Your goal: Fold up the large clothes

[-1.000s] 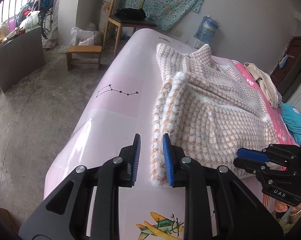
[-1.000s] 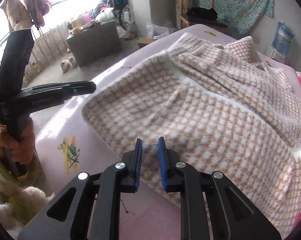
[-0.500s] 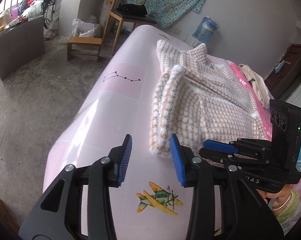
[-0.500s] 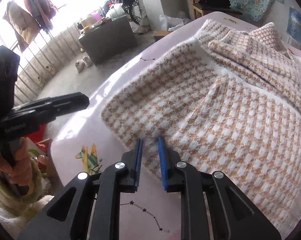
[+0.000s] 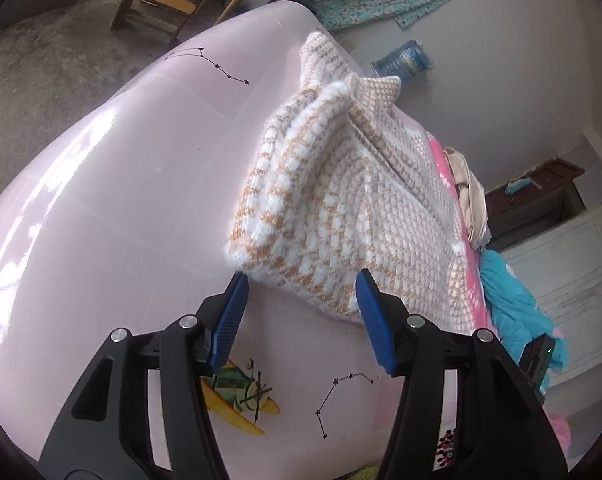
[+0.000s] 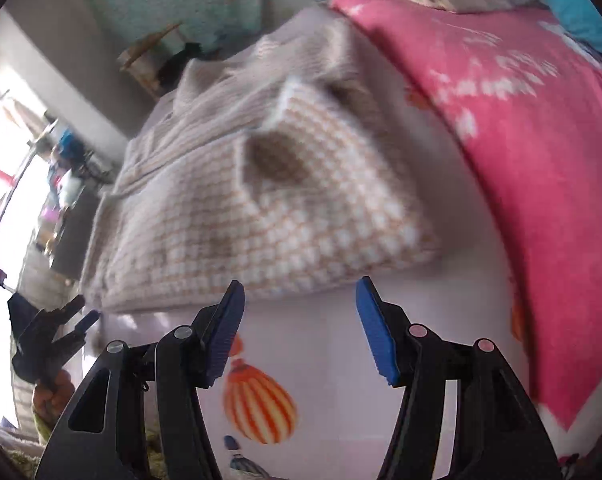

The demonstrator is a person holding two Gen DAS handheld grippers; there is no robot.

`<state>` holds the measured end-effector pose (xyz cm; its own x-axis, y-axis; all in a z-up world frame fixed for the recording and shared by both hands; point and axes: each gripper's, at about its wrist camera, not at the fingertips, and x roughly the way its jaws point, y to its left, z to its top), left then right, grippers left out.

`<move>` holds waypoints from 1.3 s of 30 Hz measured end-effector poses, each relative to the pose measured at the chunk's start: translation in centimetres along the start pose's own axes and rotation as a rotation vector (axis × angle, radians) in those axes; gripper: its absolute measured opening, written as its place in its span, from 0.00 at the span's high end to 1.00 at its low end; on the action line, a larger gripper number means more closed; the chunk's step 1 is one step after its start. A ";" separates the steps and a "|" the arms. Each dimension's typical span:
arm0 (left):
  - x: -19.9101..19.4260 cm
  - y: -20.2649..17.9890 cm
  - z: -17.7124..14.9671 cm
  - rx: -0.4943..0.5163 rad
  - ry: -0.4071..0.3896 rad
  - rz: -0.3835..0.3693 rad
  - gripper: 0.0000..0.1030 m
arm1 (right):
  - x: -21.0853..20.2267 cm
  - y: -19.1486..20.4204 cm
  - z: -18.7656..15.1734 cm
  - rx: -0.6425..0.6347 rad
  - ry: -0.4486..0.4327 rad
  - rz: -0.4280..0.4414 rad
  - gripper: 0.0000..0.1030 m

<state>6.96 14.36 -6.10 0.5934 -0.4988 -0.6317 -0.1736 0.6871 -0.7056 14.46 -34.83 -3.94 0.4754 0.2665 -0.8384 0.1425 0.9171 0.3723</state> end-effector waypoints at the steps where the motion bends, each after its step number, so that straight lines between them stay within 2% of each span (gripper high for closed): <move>1: 0.1 0.2 0.2 -0.019 -0.014 -0.011 0.49 | 0.3 -1.4 0.2 0.045 -0.008 -0.022 0.45; 2: 0.3 0.3 0.5 -0.035 -0.028 -0.015 0.50 | 0.6 -2.4 0.4 0.083 -0.022 -0.030 0.45; 4: 0.7 0.1 0.9 -0.047 -0.052 0.000 0.59 | 1.1 -3.6 1.0 0.137 -0.058 0.005 0.45; 9: 2.1 -1.4 1.2 0.005 -0.091 0.111 0.78 | 3.7 -2.6 3.1 0.102 -0.114 -0.009 0.47; 10: 2.3 -1.9 1.3 0.033 -0.095 0.154 0.81 | 3.8 -2.3 3.4 0.080 -0.124 -0.025 0.60; 12: 2.6 -3.4 1.2 0.123 -0.095 0.253 0.85 | 3.9 -1.3 3.6 0.042 -0.125 -0.064 0.76; 13: 2.4 -4.4 1.0 0.175 -0.105 0.295 0.87 | 3.7 -0.9 4.1 0.040 -0.132 -0.052 0.79; 16: 0.7 -7.7 0.3 0.313 -0.167 0.365 0.89 | 0.7 0.3 4.3 -0.001 -0.202 -0.039 0.82; 21: -3.3 -11.7 -1.0 0.428 -0.213 0.348 0.90 | -4.7 1.7 3.6 -0.043 -0.276 -0.001 0.86; 23: -5.0 -11.9 -1.6 0.432 -0.197 0.335 0.90 | -6.3 1.4 2.7 -0.035 -0.263 0.029 0.86; 26: -6.4 -9.4 -1.9 0.325 -0.106 0.282 0.89 | -7.0 -0.6 0.8 0.002 -0.177 0.081 0.85; 27: -6.1 -7.9 -1.9 0.280 -0.058 0.268 0.86 | -6.5 -1.6 0.1 0.020 -0.143 0.088 0.81; 29: -5.1 -4.3 -1.9 0.164 0.018 0.286 0.75 | -4.6 -3.6 -0.7 0.070 -0.053 0.065 0.67; 31: -4.8 -1.0 -1.5 0.067 0.031 0.354 0.75 | -3.2 -6.0 -1.2 0.146 0.028 0.001 0.57; 32: -5.4 -0.1 -1.0 0.040 0.009 0.362 0.75 | -3.2 -6.8 -1.2 0.181 0.039 0.017 0.56; 34: -7.1 0.5 -0.2 0.028 -0.064 0.384 0.76 | -4.2 -7.3 -0.8 0.213 -0.004 0.061 0.52; 36: -8.2 -0.3 0.7 0.068 -0.123 0.361 0.76 | -5.6 -6.3 0.2 0.163 -0.078 0.037 0.46; 38: -7.7 -2.0 1.9 0.136 -0.136 0.328 0.71 | -5.8 -4.5 1.7 0.087 -0.124 0.019 0.46; 39: -6.5 -3.5 2.6 0.179 -0.120 0.311 0.65 | -5.4 -3.4 2.6 0.046 -0.125 0.020 0.46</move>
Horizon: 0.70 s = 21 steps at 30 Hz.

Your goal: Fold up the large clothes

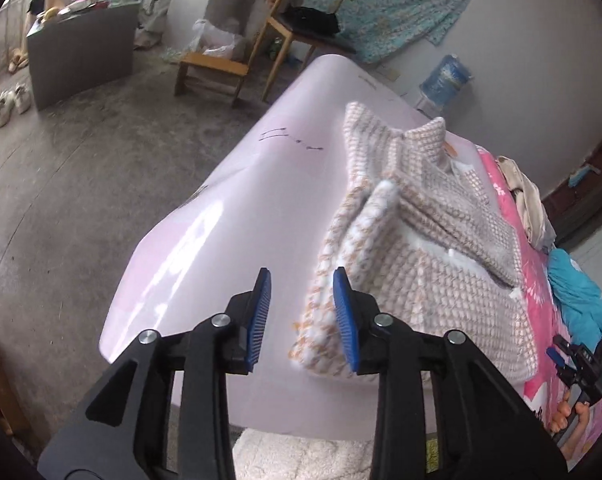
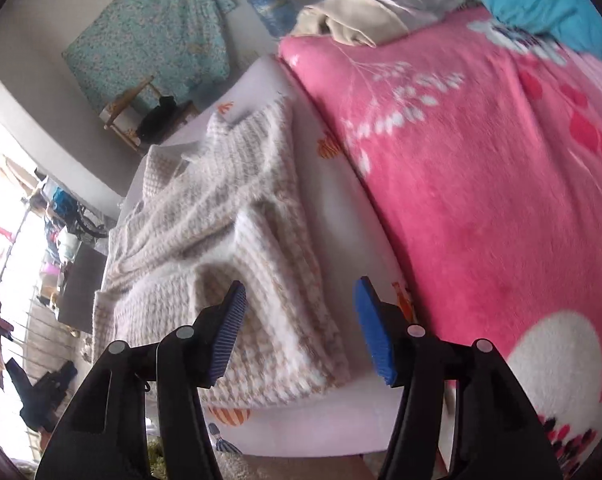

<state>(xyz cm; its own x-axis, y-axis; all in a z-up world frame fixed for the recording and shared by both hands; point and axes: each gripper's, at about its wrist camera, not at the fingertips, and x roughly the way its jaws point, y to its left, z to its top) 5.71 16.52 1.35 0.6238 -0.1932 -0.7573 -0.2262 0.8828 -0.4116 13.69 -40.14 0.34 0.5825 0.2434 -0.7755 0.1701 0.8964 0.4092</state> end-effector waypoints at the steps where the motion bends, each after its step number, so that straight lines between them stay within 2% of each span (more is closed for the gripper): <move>1: 1.0 -1.6 0.5 0.060 0.016 -0.007 0.60 | 0.9 1.2 0.8 -0.045 0.009 -0.005 0.46; 2: 2.1 -3.4 0.9 0.133 0.027 0.013 0.59 | 1.8 2.4 1.4 -0.090 0.016 -0.016 0.46; 4: 4.5 -7.1 0.9 0.294 0.026 0.119 0.57 | 3.9 4.6 2.2 -0.194 0.020 -0.057 0.46; 6: 6.9 -10.0 0.8 0.443 0.017 0.231 0.57 | 5.7 6.6 2.7 -0.300 0.011 -0.165 0.46; 7: 7.5 -11.3 0.7 0.506 -0.005 0.254 0.57 | 6.2 7.6 2.7 -0.357 0.002 -0.211 0.46; 8: 7.9 -12.4 0.6 0.560 -0.025 0.261 0.57 | 6.4 8.7 2.7 -0.411 -0.009 -0.217 0.46; 11: 8.9 -14.4 0.2 0.640 -0.008 0.261 0.57 | 6.4 10.9 2.4 -0.461 0.026 -0.052 0.46; 12: 9.1 -14.7 0.2 0.628 0.017 0.233 0.57 | 6.8 11.4 2.3 -0.450 0.066 0.007 0.46; 14: 9.3 -14.7 0.2 0.562 0.092 0.084 0.57 | 7.9 12.0 1.8 -0.422 0.140 0.092 0.46; 16: 9.5 -14.4 -0.3 0.488 0.171 -0.079 0.57 | 9.2 12.4 1.1 -0.407 0.191 0.106 0.46; 17: 9.9 -14.3 -0.7 0.468 0.206 -0.111 0.57 | 9.8 12.4 0.8 -0.409 0.202 0.084 0.46; 18: 10.6 -14.3 -1.3 0.462 0.227 -0.109 0.57 | 10.5 12.3 0.5 -0.410 0.215 0.059 0.48; 19: 11.2 -14.2 -1.8 0.465 0.238 -0.088 0.57 | 11.1 12.2 0.3 -0.403 0.232 0.047 0.57; 21: 11.7 -14.3 -2.4 0.474 0.217 -0.059 0.57 | 12.3 11.7 -0.2 -0.368 0.267 0.030 0.69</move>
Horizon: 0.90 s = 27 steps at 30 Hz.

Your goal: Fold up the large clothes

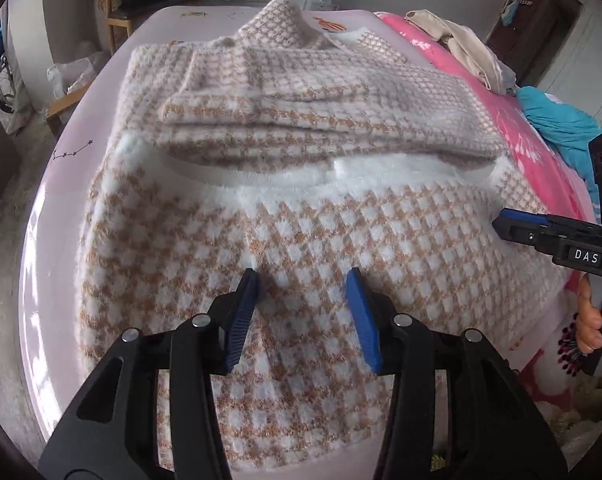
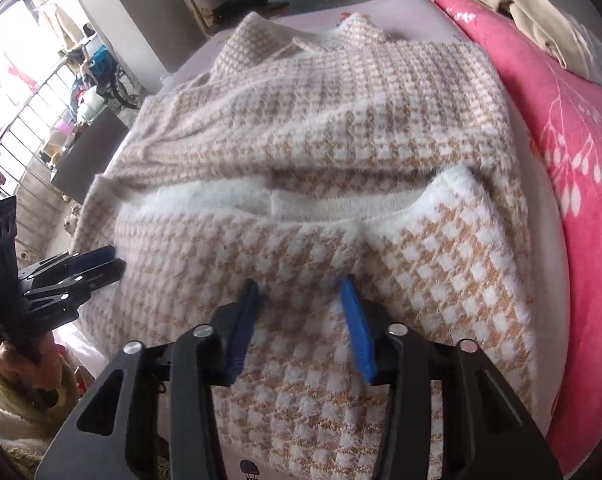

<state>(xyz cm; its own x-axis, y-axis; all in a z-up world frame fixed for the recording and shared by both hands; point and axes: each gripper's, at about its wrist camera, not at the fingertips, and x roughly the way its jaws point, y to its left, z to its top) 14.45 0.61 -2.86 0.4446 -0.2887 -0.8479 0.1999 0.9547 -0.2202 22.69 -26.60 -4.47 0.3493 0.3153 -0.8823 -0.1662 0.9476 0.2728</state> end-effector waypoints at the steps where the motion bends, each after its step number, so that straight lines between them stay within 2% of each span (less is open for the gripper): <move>1: 0.1 -0.1 0.0 0.000 -0.006 0.008 0.58 | 0.2 -0.1 -0.1 0.011 -0.001 0.000 0.78; 2: 0.2 -0.3 0.0 -0.003 -0.015 0.019 0.60 | 0.2 -0.1 -0.2 0.010 -0.005 -0.009 0.84; 3: 0.2 -0.3 -0.1 -0.004 -0.025 0.028 0.68 | 0.2 -0.1 -0.2 0.010 -0.007 -0.017 0.95; 5: 0.0 -0.3 -0.5 -0.004 -0.044 0.023 0.79 | 0.0 -0.3 -0.1 0.027 -0.018 -0.007 0.97; 6: -0.1 -0.2 -0.6 -0.004 -0.049 0.027 0.93 | -0.2 -0.3 0.0 0.029 -0.028 -0.012 0.97; 11: -2.0 0.3 0.5 -0.002 -0.120 0.014 0.94 | -3.2 0.5 1.4 0.001 -0.139 -0.041 0.98; 14: -2.5 -0.2 1.4 0.023 -0.153 0.031 0.94 | -4.3 0.8 2.5 -0.028 -0.195 -0.107 0.98; 15: -2.1 -0.4 1.5 0.034 -0.150 0.040 0.94 | -4.2 0.6 2.8 -0.027 -0.191 -0.116 0.98; 18: -0.5 -0.4 1.2 0.056 -0.119 0.066 0.94 | -3.2 -0.6 3.3 0.020 -0.132 -0.066 0.98; 20: 0.6 -0.3 0.7 0.064 -0.090 0.079 0.94 | -2.8 -1.2 3.0 0.049 -0.080 -0.020 0.94; 21: 0.7 -0.3 0.5 0.066 -0.098 0.082 0.94 | -2.5 -1.4 2.7 0.056 -0.050 -0.004 0.81; 22: 0.7 -0.4 0.4 0.070 -0.100 0.087 0.94 | -2.0 -1.5 2.3 0.058 -0.022 0.002 0.57; 23: 0.7 -0.4 0.5 0.071 -0.099 0.092 0.94 | -1.6 -1.5 1.8 0.054 -0.002 -0.001 0.51; 27: 0.8 -0.5 0.3 0.066 -0.102 0.095 0.94 | 0.6 -1.6 0.2 0.054 0.063 -0.037 0.50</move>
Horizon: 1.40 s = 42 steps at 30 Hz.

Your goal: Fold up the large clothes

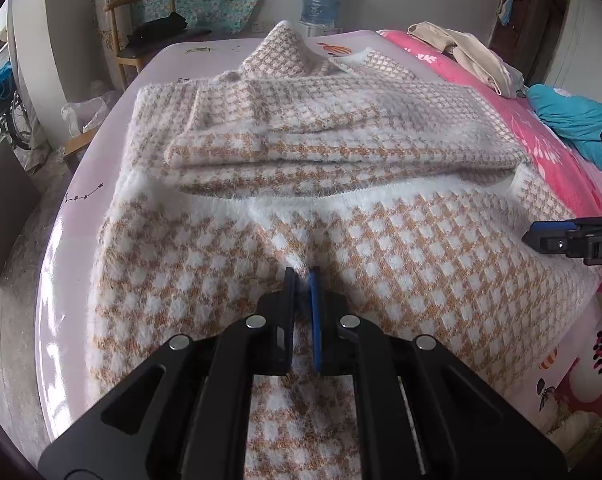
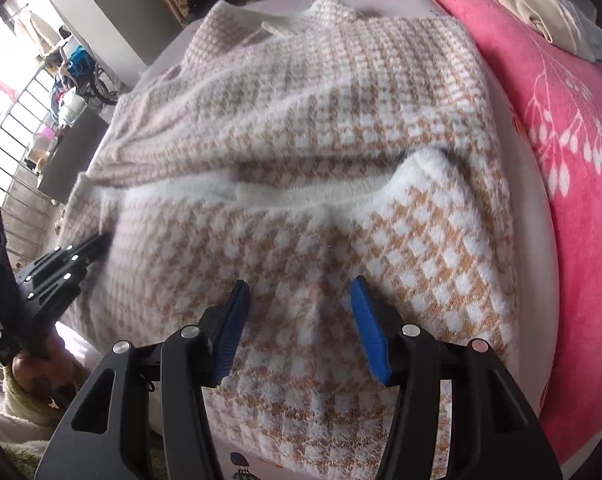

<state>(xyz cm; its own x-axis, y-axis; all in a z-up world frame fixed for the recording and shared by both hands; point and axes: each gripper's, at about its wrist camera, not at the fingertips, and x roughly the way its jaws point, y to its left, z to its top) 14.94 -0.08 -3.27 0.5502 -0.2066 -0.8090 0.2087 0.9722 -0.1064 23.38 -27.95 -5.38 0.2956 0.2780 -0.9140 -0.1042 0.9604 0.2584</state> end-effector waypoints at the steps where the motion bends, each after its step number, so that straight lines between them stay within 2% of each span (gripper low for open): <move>1: 0.0 0.0 0.0 0.000 0.000 0.000 0.94 | 0.1 0.0 -0.1 -0.005 -0.014 -0.001 0.57; 2: 0.0 0.0 0.0 0.002 -0.003 0.002 0.94 | 0.0 0.2 -0.2 -0.020 -0.027 -0.021 0.68; 3: 0.0 -0.1 -0.1 0.003 -0.005 0.003 0.94 | 0.0 0.3 -0.1 -0.030 -0.032 -0.028 0.86; 4: -0.1 -0.1 -0.1 0.003 -0.007 0.006 0.94 | 0.1 0.2 -0.1 -0.017 -0.028 0.007 0.92; 6: -0.3 -0.1 0.0 -0.004 -0.011 0.000 0.94 | -0.2 0.4 0.0 -0.030 -0.040 -0.011 0.94; 11: -1.2 0.4 1.0 -0.013 -0.042 -0.005 0.94 | -2.7 1.2 1.6 -0.036 -0.146 -0.072 0.96; 14: 0.1 0.6 0.7 -0.024 -0.011 -0.016 0.94 | -1.3 1.3 1.8 -0.051 -0.139 -0.132 0.96; 16: 0.4 0.5 0.2 -0.019 -0.021 -0.017 0.92 | 0.8 1.6 1.4 -0.085 -0.094 -0.168 0.96; 18: 0.1 0.4 0.2 0.000 -0.018 -0.008 0.90 | 0.5 2.2 1.5 -0.111 -0.105 -0.203 0.95; 21: -0.7 1.1 0.2 -0.017 -0.018 -0.039 0.89 | -1.6 2.6 1.9 -0.093 -0.145 -0.169 0.89; 22: -1.0 1.4 0.3 -0.026 -0.027 -0.052 0.89 | -2.2 2.7 2.0 -0.093 -0.156 -0.144 0.78; 24: -1.5 1.9 0.6 -0.034 -0.040 -0.067 0.88 | -3.0 3.1 2.2 -0.096 -0.177 -0.070 0.63; 27: -1.5 2.3 1.1 -0.028 -0.049 -0.039 0.86 | -2.0 3.8 2.4 -0.094 -0.154 0.011 0.61; 28: -1.5 2.6 1.2 -0.040 -0.055 -0.041 0.82 | -1.1 4.0 2.5 -0.100 -0.139 0.018 0.58; 30: -1.1 3.5 1.0 -0.078 -0.040 -0.059 0.78 | 1.2 4.1 2.5 -0.101 -0.096 -0.011 0.56; 31: -1.0 3.9 0.9 -0.101 -0.027 -0.079 0.78 | 1.3 4.2 2.3 -0.097 -0.113 -0.007 0.55; 34: -2.2 5.3 0.5 -0.157 -0.040 -0.136 0.76 | -0.2 4.3 2.5 -0.094 -0.127 -0.051 0.54; 36: -3.3 5.9 0.4 -0.168 -0.071 -0.138 0.69 | -1.9 3.9 2.3 -0.107 -0.172 -0.086 0.51; 38: -3.6 6.5 0.3 -0.176 -0.075 -0.088 0.60 | -2.9 2.6 2.0 -0.089 -0.197 -0.112 0.46; 40: -2.4 7.3 0.2 -0.191 -0.009 -0.014 0.59 | -2.5 0.9 1.7 -0.068 -0.178 -0.144 0.46; 42: -1.0 8.0 -0.1 -0.217 0.055 -0.005 0.59 | -1.1 -0.9 1.3 -0.040 -0.134 -0.183 0.46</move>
<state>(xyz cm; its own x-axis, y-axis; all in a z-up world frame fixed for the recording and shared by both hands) 16.03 7.95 -3.39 0.5033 -0.2110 -0.8379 0.0291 0.9733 -0.2276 24.39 -29.10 -4.15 0.4358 0.1016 -0.8943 -0.0744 0.9943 0.0767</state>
